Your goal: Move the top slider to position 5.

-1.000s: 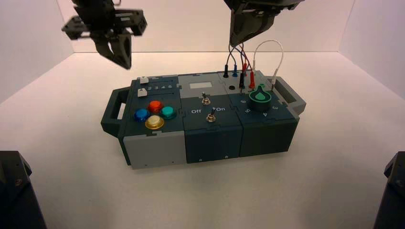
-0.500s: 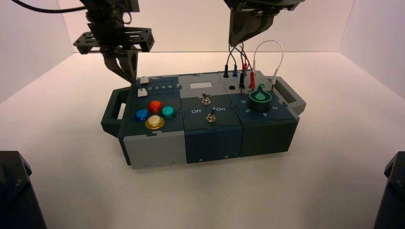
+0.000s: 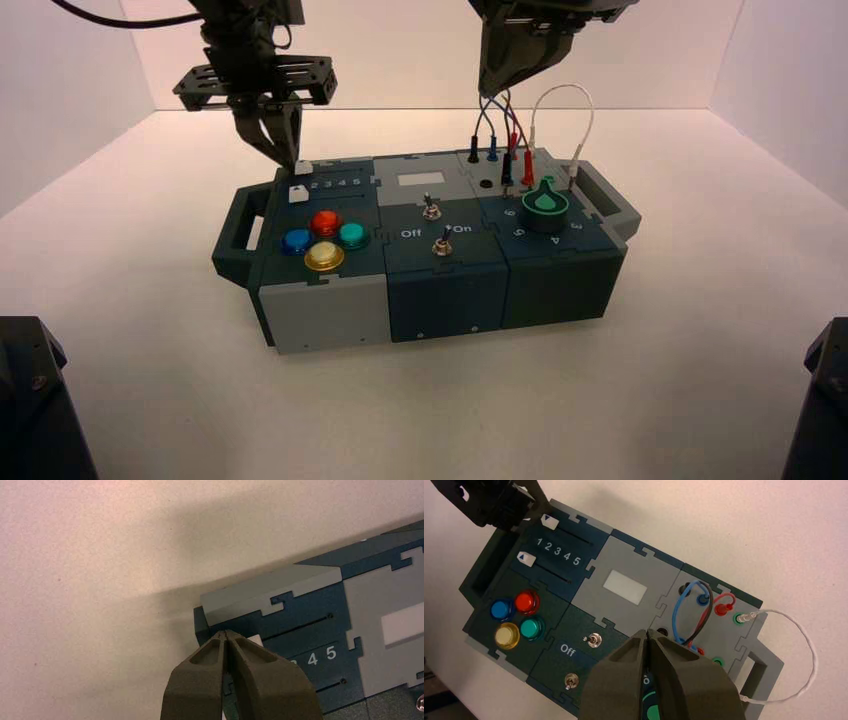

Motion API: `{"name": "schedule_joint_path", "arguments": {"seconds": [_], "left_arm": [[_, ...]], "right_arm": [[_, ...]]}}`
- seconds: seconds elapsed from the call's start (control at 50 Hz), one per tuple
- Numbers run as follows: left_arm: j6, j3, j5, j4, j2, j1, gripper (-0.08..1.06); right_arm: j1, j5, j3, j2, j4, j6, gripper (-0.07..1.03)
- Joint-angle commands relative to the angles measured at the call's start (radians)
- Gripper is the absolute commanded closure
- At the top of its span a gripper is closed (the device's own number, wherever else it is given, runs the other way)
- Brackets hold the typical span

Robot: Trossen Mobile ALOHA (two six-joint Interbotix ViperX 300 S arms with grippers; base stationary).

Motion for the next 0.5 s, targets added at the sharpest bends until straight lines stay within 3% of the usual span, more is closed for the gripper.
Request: {"name": "schedule_joint_path", "arguments": {"seconds": [0.02, 0.5], "left_arm": [[-0.012, -0.026, 0.008, 0.0, -0.006, -0.021, 1.01], [-0.026, -0.044, 0.015, 0.0, 0.0, -0.057, 1.01]], "right_arm": [[0.005, -0.009, -0.029, -0.02, 0.005, 0.002, 0.99], [0.005, -0.009, -0.029, -0.02, 0.005, 0.002, 0.99]]}}
